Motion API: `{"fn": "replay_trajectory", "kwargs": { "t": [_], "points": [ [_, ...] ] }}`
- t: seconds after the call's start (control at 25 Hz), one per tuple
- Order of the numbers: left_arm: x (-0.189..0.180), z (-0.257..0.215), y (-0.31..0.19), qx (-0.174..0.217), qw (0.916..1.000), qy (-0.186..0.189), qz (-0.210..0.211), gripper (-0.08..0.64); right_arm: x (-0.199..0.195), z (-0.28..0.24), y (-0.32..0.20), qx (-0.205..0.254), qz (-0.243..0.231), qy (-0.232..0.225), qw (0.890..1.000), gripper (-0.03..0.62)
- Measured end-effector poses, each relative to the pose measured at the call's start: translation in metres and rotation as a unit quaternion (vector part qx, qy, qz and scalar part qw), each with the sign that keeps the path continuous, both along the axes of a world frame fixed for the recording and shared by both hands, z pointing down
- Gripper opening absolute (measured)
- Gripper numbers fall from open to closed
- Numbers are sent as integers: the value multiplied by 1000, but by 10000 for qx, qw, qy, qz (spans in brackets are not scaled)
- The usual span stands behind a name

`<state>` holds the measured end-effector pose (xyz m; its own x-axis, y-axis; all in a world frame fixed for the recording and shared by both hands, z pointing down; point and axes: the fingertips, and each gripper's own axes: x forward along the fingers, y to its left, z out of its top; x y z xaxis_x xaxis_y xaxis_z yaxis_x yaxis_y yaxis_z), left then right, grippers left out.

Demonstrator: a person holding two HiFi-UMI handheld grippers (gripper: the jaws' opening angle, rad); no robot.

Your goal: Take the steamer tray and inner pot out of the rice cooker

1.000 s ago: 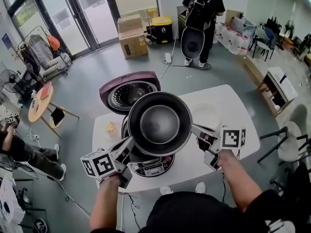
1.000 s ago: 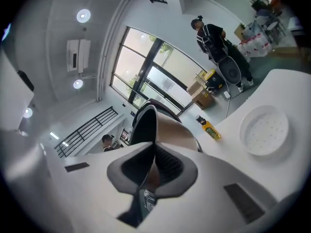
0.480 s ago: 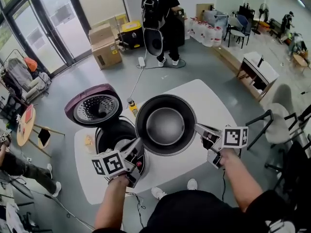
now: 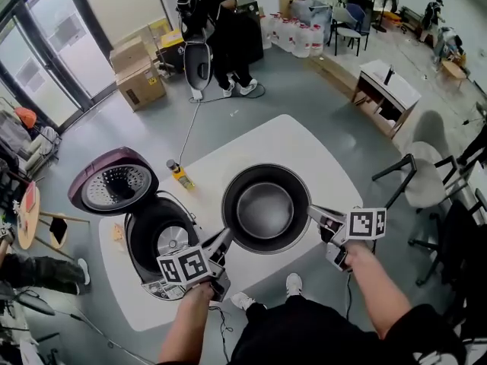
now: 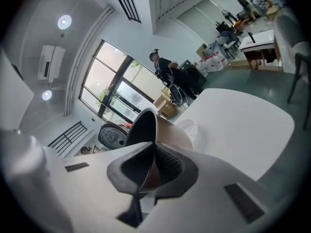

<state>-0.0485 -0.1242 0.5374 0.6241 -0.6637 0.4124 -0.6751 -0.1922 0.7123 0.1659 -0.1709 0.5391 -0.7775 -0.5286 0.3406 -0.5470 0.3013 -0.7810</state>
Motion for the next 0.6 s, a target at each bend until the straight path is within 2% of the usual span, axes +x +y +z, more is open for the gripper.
{"fn": "replay_trajectory", "kwargs": {
  "t": [0.6],
  "points": [
    [49, 89, 15, -858, 9961, -60, 194, 28, 48, 93, 13, -828, 181, 328, 9959, 14]
  ]
}}
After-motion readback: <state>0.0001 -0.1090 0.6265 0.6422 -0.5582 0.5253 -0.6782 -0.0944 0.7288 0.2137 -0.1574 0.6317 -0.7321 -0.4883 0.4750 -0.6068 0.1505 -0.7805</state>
